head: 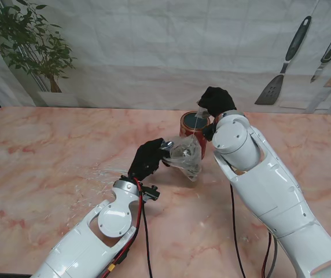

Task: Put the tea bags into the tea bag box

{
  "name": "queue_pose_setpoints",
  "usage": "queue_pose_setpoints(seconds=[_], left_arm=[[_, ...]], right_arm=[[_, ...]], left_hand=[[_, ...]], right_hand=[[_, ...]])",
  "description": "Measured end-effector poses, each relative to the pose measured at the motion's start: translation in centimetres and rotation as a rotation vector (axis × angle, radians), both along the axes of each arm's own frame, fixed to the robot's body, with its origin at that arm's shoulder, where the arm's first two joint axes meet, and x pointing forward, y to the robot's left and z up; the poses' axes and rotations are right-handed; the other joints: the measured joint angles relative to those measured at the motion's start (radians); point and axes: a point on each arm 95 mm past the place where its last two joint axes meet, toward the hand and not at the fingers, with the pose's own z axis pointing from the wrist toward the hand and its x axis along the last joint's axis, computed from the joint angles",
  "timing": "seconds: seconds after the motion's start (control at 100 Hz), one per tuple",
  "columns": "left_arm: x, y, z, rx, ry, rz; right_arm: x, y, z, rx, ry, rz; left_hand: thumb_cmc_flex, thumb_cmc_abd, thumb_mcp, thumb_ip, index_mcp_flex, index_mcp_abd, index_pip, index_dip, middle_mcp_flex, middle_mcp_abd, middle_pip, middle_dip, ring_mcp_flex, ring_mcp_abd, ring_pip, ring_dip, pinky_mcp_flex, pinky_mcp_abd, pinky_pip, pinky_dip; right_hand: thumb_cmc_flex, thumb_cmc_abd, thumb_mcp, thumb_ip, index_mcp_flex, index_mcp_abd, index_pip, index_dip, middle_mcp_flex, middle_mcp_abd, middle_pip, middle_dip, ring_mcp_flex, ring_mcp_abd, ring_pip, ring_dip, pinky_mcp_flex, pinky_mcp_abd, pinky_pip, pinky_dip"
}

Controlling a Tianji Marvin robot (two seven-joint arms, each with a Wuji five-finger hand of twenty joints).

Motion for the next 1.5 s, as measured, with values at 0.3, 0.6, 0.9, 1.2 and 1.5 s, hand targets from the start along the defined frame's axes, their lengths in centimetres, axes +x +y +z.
queue_pose_setpoints(seconds=[0.3,0.6,0.9,1.2,1.5], left_arm=[[0.1,0.0,-0.5,-0.009,0.014,-0.01],[0.1,-0.1,-0.6,-0.011,0.009,-0.006],[0.2,0.1,-0.5,-0.012,0.011,-0.002],[0.2,0.2,-0.5,-0.013,0.011,-0.001],[0.2,0.2,-0.5,-0.012,0.011,-0.001]], right_arm=[[-1.0,1.0,2.0,0.041,-0.055,0.038],[-1.2,1.4,1.9,0.017,-0.059,0.064],[-0.2,0.8,2.2,0.036,-0.041,0.006],[0.1,0.5,2.3,0.036,-0.038,-0.015],[0.6,0.6,2.7,0.061,-0.038,-0.027]], left_hand=[[0.0,0.0,0.0,0.0,0.0,0.0,0.0,0.0,0.0,0.0,0.0,0.0,-0.001,0.0,0.0,0.0,-0.001,0.001,0.0,0.0],[0.0,0.0,0.0,0.0,0.0,0.0,0.0,0.0,0.0,0.0,-0.001,0.0,-0.001,0.0,0.0,0.0,-0.001,0.001,-0.001,-0.001],[0.0,0.0,0.0,0.0,0.0,0.0,0.0,0.0,0.0,0.0,-0.002,0.0,-0.001,0.001,0.0,0.0,-0.001,0.001,-0.001,-0.001],[0.0,0.0,0.0,0.0,0.0,0.0,0.0,0.0,0.0,0.0,-0.002,0.0,-0.002,0.001,0.0,0.0,-0.001,0.001,-0.001,-0.001],[0.0,0.0,0.0,0.0,0.0,0.0,0.0,0.0,0.0,0.0,-0.002,0.0,-0.002,0.001,0.0,0.0,-0.001,0.001,-0.001,-0.001]], right_hand=[[0.0,0.0,0.005,-0.011,0.0,0.006,0.0,0.0,0.002,0.0,0.001,0.001,0.002,0.0,0.01,0.006,0.0,0.001,0.02,0.0],[0.0,0.0,0.005,-0.011,0.0,0.006,0.0,0.0,0.013,-0.001,0.002,0.001,0.021,0.0,0.012,0.008,0.01,0.001,0.021,0.001],[0.0,0.0,0.005,-0.011,0.0,0.006,0.0,0.0,0.013,-0.001,0.002,0.013,0.021,0.0,0.016,0.01,0.01,0.001,0.021,0.01],[0.0,0.0,0.005,-0.011,0.0,0.006,0.0,0.0,0.013,-0.001,0.002,0.014,0.021,-0.006,0.02,0.018,0.01,0.001,0.021,0.011],[0.001,0.0,0.005,-0.011,0.0,0.006,0.0,0.0,0.014,-0.001,0.002,0.016,0.021,-0.006,0.02,0.019,0.01,0.001,0.021,0.014]])
